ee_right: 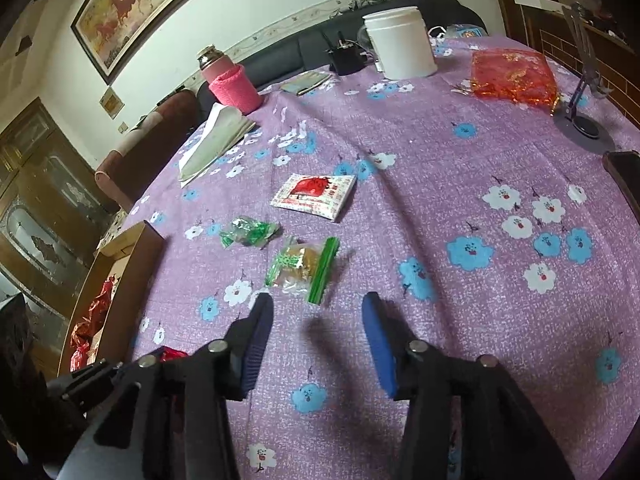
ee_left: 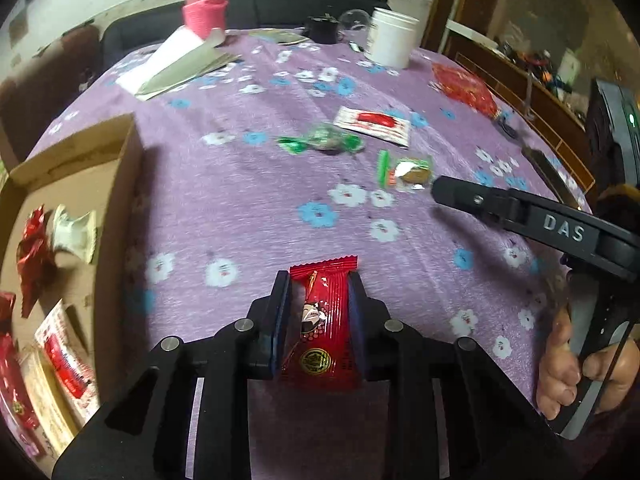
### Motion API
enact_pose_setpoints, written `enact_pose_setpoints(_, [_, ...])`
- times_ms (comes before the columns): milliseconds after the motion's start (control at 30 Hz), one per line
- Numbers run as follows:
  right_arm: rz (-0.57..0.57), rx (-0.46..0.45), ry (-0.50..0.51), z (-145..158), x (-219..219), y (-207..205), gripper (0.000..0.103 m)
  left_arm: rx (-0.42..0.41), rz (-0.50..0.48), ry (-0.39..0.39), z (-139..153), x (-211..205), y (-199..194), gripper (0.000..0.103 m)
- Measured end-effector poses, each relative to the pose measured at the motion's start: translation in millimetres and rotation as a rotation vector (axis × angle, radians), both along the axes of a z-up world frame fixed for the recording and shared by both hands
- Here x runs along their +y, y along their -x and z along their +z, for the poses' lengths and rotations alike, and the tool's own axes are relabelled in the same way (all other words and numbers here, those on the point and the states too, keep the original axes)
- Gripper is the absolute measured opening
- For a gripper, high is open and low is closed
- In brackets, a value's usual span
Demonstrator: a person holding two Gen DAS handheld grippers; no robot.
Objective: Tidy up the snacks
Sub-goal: 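Grasp the clear green-striped pastry bag with the right tool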
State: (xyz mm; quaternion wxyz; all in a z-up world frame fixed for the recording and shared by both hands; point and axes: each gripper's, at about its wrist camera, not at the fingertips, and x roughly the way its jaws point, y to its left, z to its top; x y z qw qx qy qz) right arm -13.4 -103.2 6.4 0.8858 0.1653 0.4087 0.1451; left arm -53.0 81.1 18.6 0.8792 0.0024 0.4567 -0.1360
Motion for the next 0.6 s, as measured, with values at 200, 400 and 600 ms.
enact_pose_setpoints(200, [-0.001,-0.013,0.056,1,8,-2,0.057,0.007,0.019,0.116,10,25,15,0.026])
enact_pose_setpoints(400, [-0.013,0.000,0.167,4,26,-26,0.057,-0.040,0.032,0.176,33,43,33,0.026])
enact_pose_setpoints(600, [-0.016,0.018,0.259,2,51,-43,0.034,-0.069,0.093,0.212,44,75,45,0.026])
